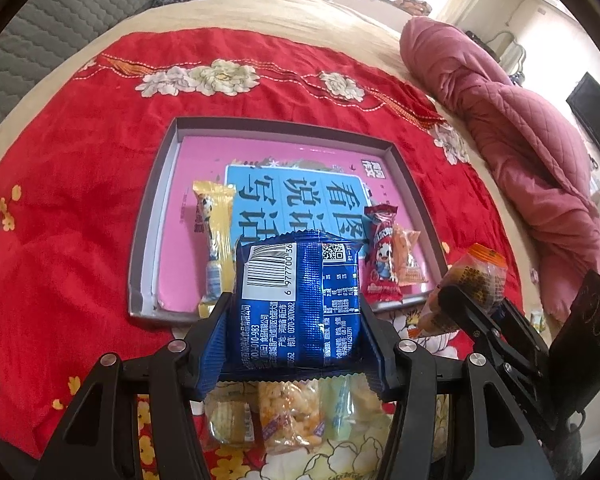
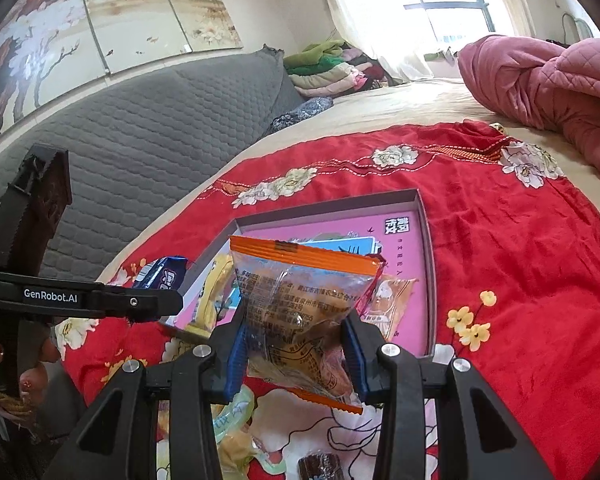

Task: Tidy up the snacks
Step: 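Lift the blue packet over the tray with the left gripper while the right carries the clear bag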

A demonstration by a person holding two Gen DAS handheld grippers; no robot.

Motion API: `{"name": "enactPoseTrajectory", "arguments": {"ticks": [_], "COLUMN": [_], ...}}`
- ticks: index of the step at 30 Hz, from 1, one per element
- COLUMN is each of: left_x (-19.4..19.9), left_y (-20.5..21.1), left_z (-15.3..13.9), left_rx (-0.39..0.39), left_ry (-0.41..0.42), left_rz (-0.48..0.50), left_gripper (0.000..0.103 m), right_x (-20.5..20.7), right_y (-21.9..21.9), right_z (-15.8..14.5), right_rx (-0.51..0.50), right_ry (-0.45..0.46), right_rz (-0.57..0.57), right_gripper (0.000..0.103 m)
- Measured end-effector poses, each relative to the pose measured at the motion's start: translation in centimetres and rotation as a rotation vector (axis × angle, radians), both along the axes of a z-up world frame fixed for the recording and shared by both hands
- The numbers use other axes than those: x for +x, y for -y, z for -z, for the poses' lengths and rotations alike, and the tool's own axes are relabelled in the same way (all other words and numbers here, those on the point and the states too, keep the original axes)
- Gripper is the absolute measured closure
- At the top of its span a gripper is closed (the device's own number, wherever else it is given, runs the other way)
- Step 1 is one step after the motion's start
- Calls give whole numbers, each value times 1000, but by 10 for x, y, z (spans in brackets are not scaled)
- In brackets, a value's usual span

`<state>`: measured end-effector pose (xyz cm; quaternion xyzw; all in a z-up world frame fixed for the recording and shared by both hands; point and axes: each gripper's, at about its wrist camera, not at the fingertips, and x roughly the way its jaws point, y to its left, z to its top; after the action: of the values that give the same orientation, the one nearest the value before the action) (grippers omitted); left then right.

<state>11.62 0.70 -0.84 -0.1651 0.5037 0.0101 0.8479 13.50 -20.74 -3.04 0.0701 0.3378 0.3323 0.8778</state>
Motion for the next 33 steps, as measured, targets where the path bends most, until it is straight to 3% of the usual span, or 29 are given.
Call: {"name": "enactPoseTrajectory", "arguments": {"ticks": [19, 33], "left_x": [22, 31], "left_y": [-3, -5], "left_z": [-1, 14], "left_rx": [13, 18], "left_ry": [18, -5], "left_rz": [-26, -45], "left_gripper": [44, 44], "right_x": [28, 40], "right_y": [7, 5], "right_z": [1, 6], "right_rx": [36, 43], "right_ry": [2, -12], "right_rz": [68, 68], "right_gripper": [61, 61]}}
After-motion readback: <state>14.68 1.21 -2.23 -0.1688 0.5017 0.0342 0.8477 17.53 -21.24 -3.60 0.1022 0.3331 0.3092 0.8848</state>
